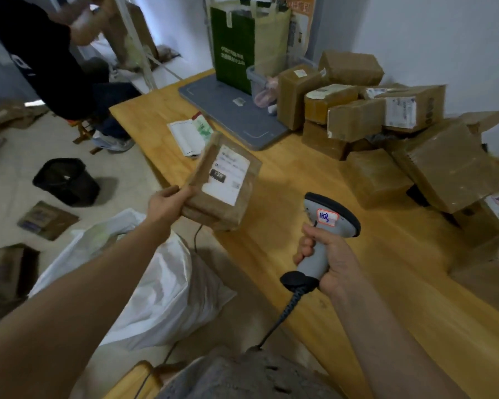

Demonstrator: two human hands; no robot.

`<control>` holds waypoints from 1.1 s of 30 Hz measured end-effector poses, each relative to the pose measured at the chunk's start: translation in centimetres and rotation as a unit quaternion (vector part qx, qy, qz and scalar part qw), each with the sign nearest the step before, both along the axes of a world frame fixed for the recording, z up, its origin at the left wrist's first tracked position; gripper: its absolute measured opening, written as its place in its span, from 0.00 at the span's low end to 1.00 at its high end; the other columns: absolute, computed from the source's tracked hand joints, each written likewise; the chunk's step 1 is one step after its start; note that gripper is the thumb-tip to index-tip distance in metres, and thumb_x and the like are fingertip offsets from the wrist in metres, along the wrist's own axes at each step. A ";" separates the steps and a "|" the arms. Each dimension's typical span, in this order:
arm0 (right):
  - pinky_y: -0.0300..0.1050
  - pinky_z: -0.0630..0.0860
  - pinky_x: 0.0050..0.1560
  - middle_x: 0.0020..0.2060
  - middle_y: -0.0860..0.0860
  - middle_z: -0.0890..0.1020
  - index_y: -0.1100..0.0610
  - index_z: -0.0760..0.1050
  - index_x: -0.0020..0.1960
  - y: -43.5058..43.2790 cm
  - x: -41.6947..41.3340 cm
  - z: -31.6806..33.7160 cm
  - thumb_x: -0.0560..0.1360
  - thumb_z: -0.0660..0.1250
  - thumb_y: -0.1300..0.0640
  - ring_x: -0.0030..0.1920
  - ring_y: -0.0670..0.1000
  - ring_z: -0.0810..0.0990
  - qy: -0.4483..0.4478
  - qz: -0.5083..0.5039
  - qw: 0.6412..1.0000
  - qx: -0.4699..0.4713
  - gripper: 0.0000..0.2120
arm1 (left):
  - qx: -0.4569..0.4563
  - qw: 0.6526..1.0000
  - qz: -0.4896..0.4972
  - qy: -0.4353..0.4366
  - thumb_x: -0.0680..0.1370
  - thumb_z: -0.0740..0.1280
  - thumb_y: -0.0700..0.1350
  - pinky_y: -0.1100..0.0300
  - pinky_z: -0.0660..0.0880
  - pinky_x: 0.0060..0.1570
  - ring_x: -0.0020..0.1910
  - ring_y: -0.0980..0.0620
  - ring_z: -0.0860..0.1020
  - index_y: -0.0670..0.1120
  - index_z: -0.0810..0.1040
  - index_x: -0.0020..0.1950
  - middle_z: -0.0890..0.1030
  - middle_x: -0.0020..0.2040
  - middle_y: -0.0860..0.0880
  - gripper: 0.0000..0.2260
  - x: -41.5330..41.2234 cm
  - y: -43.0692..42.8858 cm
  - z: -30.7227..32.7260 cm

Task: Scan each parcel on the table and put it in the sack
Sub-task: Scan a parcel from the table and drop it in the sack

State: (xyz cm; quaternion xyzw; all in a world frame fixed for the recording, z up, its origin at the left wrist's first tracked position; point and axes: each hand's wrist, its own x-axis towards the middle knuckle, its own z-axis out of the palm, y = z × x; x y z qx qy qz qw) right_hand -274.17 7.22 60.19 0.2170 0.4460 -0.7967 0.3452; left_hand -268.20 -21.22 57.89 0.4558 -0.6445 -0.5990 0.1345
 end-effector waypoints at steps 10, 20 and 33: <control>0.36 0.69 0.23 0.22 0.50 0.70 0.57 0.67 0.37 -9.6 2.8 -1.0 0.75 0.65 0.65 0.19 0.46 0.67 -0.037 0.161 0.986 0.014 0.10 | -0.014 0.955 0.294 -0.046 0.73 0.71 0.55 0.55 0.72 0.47 0.48 0.45 0.76 0.41 0.77 0.59 0.79 0.51 0.43 0.22 14.6 -7.6 -3.9; 0.35 0.69 0.21 0.22 0.50 0.70 0.57 0.68 0.38 -14.2 3.5 -3.2 0.75 0.64 0.64 0.18 0.46 0.68 -0.067 0.183 0.978 0.074 0.09 | -0.106 0.935 0.153 -0.303 0.62 0.66 0.67 0.43 0.70 0.60 0.59 0.37 0.73 0.49 0.75 0.58 0.78 0.54 0.40 0.31 19.8 -15.7 -16.4; 0.34 0.68 0.21 0.20 0.49 0.69 0.57 0.68 0.37 -16.7 3.0 -4.5 0.76 0.62 0.65 0.17 0.45 0.67 -0.090 0.139 0.982 0.095 0.10 | 0.051 0.935 0.032 -0.351 0.78 0.67 0.41 0.47 0.75 0.59 0.58 0.37 0.78 0.36 0.78 0.61 0.79 0.58 0.36 0.14 15.4 -14.7 -18.7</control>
